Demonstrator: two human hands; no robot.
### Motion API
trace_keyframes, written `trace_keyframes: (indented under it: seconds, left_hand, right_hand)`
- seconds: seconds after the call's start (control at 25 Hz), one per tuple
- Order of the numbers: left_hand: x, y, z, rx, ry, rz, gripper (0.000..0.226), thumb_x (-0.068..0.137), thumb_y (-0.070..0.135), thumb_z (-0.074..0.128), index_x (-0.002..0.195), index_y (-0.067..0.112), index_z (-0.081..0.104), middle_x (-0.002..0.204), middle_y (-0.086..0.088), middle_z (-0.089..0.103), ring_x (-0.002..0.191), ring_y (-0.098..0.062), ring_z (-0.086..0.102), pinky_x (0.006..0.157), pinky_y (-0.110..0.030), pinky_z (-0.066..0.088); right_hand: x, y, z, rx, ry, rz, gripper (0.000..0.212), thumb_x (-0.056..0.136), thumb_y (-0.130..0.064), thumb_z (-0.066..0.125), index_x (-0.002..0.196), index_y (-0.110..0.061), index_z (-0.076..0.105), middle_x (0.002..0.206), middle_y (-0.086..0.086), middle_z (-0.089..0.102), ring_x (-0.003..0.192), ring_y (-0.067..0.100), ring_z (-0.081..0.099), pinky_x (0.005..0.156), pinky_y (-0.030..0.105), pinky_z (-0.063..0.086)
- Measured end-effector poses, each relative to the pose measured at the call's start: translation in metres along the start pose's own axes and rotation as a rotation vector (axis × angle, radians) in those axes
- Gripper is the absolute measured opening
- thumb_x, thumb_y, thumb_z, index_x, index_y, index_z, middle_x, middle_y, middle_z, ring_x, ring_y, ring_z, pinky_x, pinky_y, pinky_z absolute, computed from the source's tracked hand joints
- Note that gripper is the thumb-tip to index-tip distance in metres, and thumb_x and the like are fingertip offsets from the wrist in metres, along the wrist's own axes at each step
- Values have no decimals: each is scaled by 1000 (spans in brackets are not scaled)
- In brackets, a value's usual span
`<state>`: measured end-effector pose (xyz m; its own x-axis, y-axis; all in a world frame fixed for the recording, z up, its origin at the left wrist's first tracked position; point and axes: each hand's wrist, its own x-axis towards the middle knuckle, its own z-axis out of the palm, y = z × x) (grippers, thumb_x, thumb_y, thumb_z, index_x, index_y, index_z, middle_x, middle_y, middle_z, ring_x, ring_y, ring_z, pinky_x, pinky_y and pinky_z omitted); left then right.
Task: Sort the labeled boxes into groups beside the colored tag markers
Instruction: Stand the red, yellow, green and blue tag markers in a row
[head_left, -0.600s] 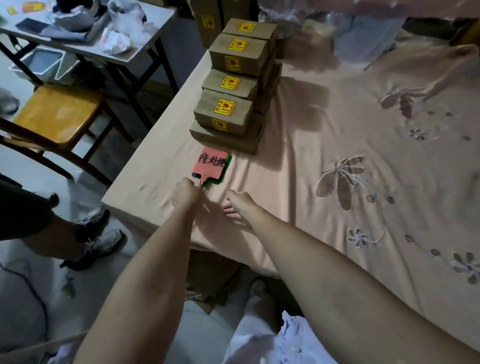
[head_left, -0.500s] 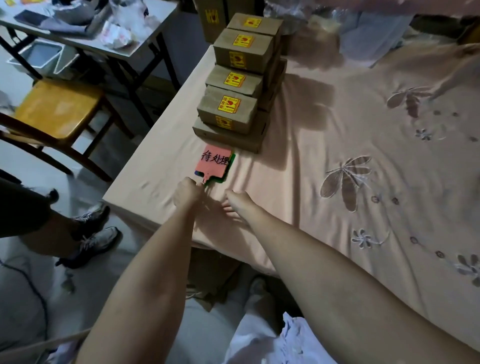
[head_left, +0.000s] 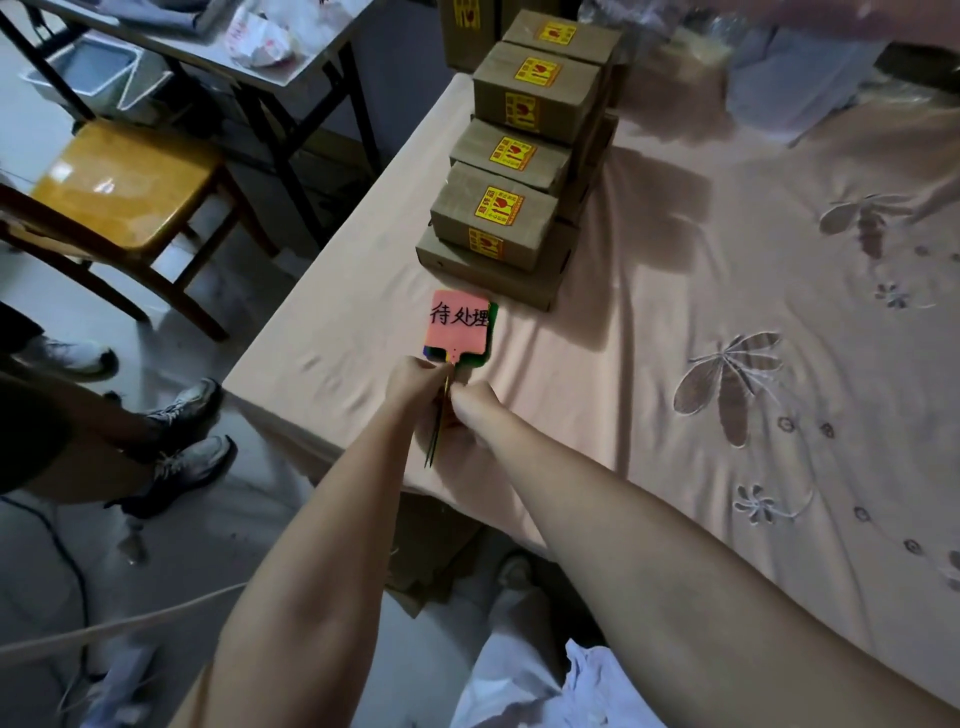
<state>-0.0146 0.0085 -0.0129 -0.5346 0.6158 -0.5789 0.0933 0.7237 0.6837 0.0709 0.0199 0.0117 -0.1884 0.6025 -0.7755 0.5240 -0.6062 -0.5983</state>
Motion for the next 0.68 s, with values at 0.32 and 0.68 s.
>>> trace_keyframes:
  seconds: [0.32,0.68]
  left_hand:
    - [-23,6,6,-146,-117,84,15,83,20,69,79,6,71,55,-1,60,53,-6,53,44,-10,41]
    - [-51,22,60,-106,-302,190,25,76,16,77,57,12,62,38,9,58,39,2,53,46,-10,43]
  right_hand:
    - [-9,4,-2,-87,119,40,41,95,-35,35,128,-11,43,129,17,50,121,36,48,104,38,37]
    - [-29,64,-56,-63,329,-31,47,98,-34,26,143,-20,30,145,11,40,135,30,35,114,43,20]
